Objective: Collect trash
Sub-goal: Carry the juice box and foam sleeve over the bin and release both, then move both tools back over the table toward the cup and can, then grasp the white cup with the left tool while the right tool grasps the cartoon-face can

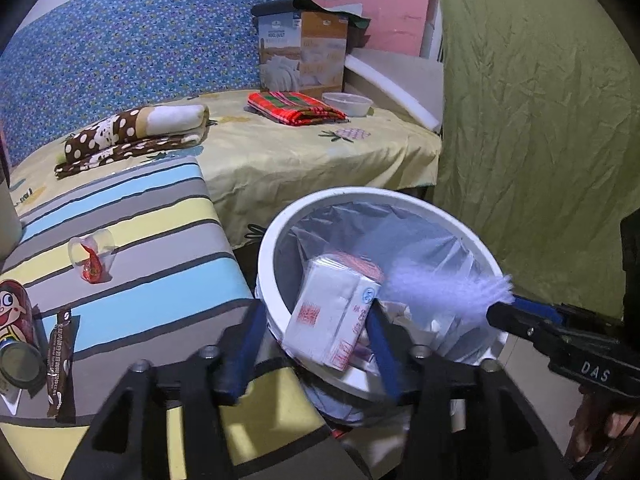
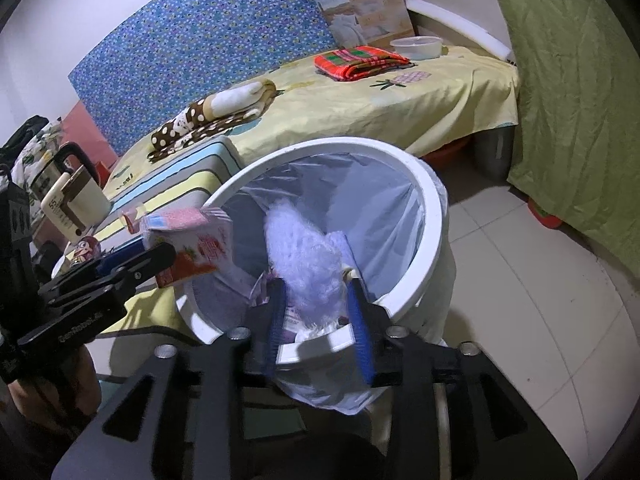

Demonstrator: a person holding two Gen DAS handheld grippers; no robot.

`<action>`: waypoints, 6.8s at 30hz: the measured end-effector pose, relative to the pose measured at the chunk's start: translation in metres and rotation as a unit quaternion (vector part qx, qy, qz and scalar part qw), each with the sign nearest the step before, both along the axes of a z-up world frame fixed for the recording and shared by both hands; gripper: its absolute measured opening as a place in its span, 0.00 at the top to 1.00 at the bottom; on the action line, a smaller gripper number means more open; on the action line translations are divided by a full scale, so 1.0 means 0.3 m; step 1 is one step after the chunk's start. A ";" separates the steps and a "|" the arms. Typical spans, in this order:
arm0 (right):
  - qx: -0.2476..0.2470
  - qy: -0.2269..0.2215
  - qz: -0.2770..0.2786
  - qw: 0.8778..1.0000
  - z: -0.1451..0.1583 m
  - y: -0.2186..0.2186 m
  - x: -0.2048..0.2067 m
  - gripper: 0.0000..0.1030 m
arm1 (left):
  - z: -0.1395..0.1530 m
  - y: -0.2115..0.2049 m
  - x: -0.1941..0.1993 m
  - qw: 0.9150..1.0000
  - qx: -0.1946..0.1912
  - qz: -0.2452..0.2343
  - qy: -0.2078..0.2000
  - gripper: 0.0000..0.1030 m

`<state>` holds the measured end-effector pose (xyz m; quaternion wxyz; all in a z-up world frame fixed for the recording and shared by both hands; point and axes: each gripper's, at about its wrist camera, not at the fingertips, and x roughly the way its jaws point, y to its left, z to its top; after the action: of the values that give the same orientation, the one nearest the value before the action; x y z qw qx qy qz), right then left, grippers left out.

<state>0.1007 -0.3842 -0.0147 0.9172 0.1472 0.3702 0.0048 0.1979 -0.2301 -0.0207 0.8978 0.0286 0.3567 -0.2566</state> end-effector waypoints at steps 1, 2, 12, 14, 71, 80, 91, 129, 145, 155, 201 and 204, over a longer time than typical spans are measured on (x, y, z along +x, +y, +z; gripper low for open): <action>0.000 -0.003 0.000 1.000 0.003 0.000 -0.002 0.49 | 0.004 0.006 0.000 1.000 -0.003 0.002 -0.002 0.48; -0.001 -0.006 -0.001 1.000 0.006 -0.001 -0.004 0.48 | 0.007 0.011 0.001 1.000 -0.004 0.005 -0.005 0.48; 0.004 -0.024 0.008 1.000 0.032 0.011 -0.021 0.47 | 0.033 0.061 -0.006 1.000 -0.016 0.019 -0.001 0.48; 0.003 -0.030 0.012 0.999 0.042 0.023 -0.022 0.48 | 0.039 0.073 -0.019 1.000 -0.020 0.019 -0.001 0.48; 0.011 -0.039 0.195 0.980 0.067 0.466 -0.049 0.47 | 0.040 0.619 -0.258 0.980 -0.006 0.198 -0.009 0.48; 0.002 -0.037 0.218 0.975 0.074 0.536 -0.023 0.47 | 0.039 0.709 -0.256 0.972 0.001 0.233 -0.013 0.48; -0.004 -0.029 0.251 0.968 0.069 0.644 0.032 0.47 | 0.037 0.849 -0.207 0.964 0.000 0.266 -0.012 0.48; -0.013 -0.005 0.260 0.965 0.027 0.704 0.139 0.47 | -0.022 0.905 0.050 0.962 -0.012 0.274 0.004 0.48; -0.045 -0.009 0.284 0.958 0.027 0.842 0.208 0.41 | 0.008 1.017 -0.023 0.952 -0.019 0.306 -0.021 0.49; -0.057 0.001 0.288 0.956 0.013 0.897 0.241 0.41 | -0.005 1.054 -0.036 0.951 -0.029 0.309 -0.017 0.49; -0.083 -0.009 0.294 0.952 0.019 0.943 0.276 0.47 | -0.023 1.092 -0.054 0.952 -0.049 0.301 -0.005 0.49; -0.076 -0.013 0.293 0.953 0.034 0.925 0.250 0.47 | -0.019 1.072 -0.065 0.954 -0.043 0.297 -0.007 0.49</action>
<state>0.1756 -0.1067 -0.0045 0.8886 -0.0382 0.3844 0.2473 0.1785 0.0915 -0.0265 0.9364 -0.1153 0.3315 0.0074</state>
